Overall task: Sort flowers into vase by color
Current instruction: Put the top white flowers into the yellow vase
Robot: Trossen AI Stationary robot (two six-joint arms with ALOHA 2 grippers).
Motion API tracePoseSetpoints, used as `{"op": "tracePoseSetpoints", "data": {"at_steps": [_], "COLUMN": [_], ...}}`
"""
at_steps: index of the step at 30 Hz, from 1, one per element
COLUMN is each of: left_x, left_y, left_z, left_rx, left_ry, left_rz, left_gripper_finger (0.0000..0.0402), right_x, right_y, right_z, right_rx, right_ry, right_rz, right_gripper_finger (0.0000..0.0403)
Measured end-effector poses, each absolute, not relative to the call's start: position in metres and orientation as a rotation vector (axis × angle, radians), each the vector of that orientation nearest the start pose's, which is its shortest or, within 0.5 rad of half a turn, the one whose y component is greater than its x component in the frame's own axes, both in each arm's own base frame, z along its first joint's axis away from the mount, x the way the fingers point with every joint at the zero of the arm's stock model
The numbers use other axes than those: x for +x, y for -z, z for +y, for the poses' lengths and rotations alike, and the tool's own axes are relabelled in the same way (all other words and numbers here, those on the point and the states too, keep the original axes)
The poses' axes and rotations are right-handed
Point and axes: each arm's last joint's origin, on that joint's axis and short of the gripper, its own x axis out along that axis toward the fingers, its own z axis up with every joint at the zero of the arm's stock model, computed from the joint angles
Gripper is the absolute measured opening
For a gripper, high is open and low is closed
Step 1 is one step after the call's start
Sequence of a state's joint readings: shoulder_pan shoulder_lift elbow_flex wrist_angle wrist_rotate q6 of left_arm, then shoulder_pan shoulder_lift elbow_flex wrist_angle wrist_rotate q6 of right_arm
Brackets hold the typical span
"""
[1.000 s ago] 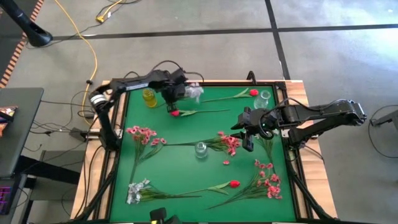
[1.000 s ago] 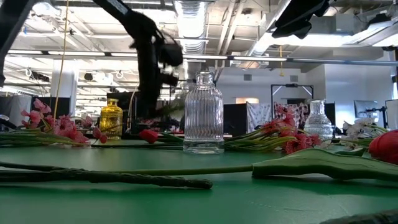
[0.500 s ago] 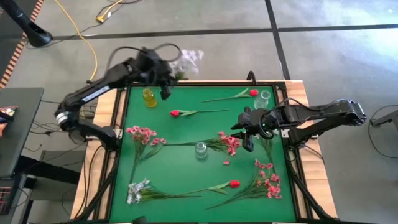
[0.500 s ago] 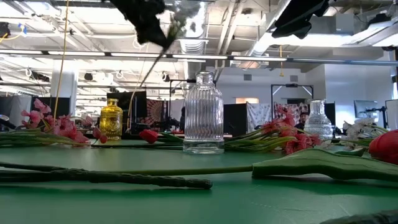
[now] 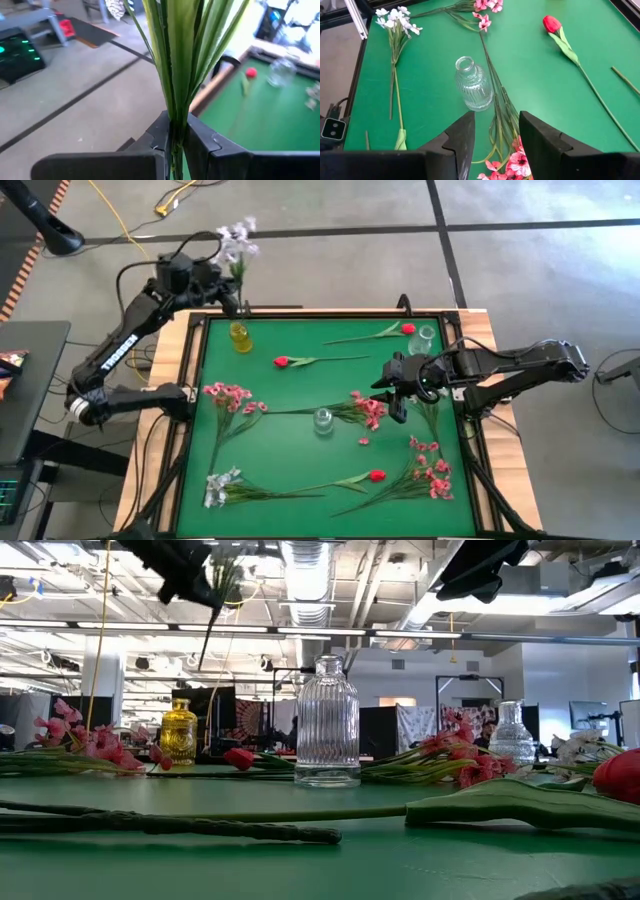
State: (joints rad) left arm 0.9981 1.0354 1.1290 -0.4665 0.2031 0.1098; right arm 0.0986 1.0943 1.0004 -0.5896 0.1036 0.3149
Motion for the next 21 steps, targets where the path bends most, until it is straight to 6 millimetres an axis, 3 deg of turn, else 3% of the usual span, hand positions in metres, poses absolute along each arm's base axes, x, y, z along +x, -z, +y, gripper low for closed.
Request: {"op": "tracePoseSetpoints", "data": {"at_steps": [4,10,21], "left_x": [0.111,0.105,0.099], "left_y": [-0.36,-0.332,-0.336], "left_z": [0.176,0.177,0.172], "left_rx": [-0.146,-0.215,-0.132], "left_ry": [-0.823,-0.871,-0.954], "left_rz": [0.295,0.334,0.324], "left_gripper_finger": [0.0023,0.0023,0.0023], "right_x": [0.223,0.223,0.223], "right_y": [-0.314,-0.314,-0.314], "right_z": [0.018,0.017,0.017], "right_rx": [0.235,0.237,0.237], "right_ry": [0.116,0.121,0.121], "right_rz": [0.672,0.671,0.671], "right_gripper_finger": [0.0179,0.0179,0.0179]}}
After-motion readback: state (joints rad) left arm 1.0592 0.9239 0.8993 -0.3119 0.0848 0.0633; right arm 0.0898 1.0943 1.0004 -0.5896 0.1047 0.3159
